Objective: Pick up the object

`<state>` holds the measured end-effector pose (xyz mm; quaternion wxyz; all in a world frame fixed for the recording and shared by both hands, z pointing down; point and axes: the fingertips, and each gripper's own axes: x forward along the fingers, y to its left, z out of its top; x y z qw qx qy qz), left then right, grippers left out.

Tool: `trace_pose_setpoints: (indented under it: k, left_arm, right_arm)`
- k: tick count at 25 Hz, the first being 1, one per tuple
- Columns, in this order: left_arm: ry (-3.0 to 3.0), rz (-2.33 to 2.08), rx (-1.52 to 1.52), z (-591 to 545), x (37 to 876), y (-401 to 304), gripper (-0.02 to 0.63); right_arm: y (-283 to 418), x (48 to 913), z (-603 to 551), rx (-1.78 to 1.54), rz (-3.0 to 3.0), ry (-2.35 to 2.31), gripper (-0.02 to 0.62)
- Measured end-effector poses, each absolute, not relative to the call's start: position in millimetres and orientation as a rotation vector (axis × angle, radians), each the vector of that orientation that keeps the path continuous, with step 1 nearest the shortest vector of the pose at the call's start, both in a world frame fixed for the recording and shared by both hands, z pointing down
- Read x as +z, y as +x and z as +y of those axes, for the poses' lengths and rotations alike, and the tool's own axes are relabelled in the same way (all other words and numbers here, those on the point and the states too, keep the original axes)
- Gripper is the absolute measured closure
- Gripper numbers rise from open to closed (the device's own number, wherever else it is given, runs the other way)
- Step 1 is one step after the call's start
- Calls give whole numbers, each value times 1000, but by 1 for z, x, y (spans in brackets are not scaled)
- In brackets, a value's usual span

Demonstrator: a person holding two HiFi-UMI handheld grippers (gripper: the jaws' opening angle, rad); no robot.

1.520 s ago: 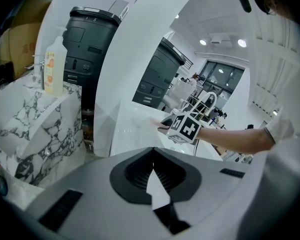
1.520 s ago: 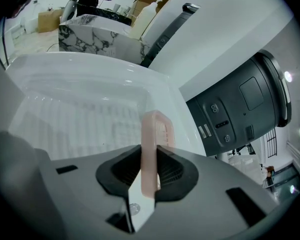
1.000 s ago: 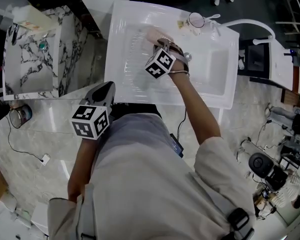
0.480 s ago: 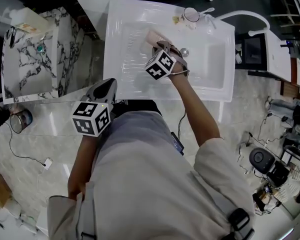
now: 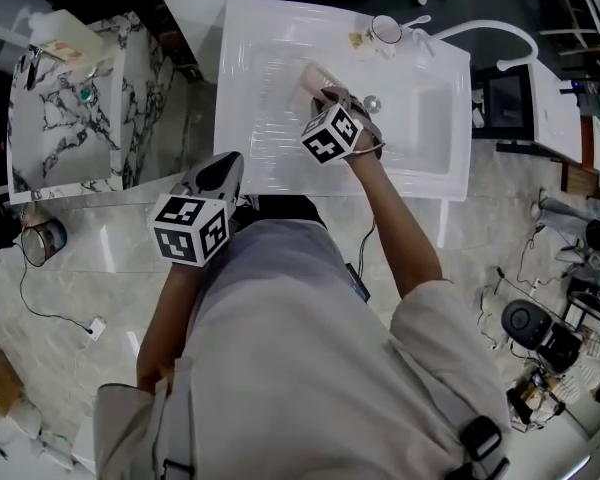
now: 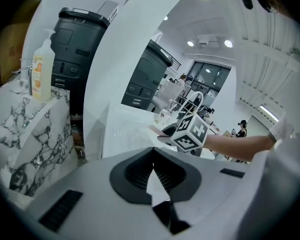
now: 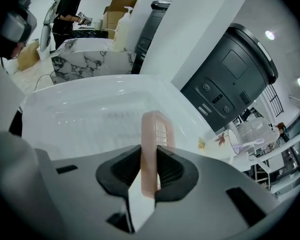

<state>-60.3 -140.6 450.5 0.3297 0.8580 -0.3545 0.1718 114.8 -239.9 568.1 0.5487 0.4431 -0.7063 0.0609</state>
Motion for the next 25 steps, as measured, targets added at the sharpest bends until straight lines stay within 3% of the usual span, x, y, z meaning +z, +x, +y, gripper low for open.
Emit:
trace_pose_setpoints:
  k: [25]
  left_arm:
    - [2255,-880,382,-136,441,-62,603]
  right_arm:
    - [111,533,-198,293,-1781,1224,511]
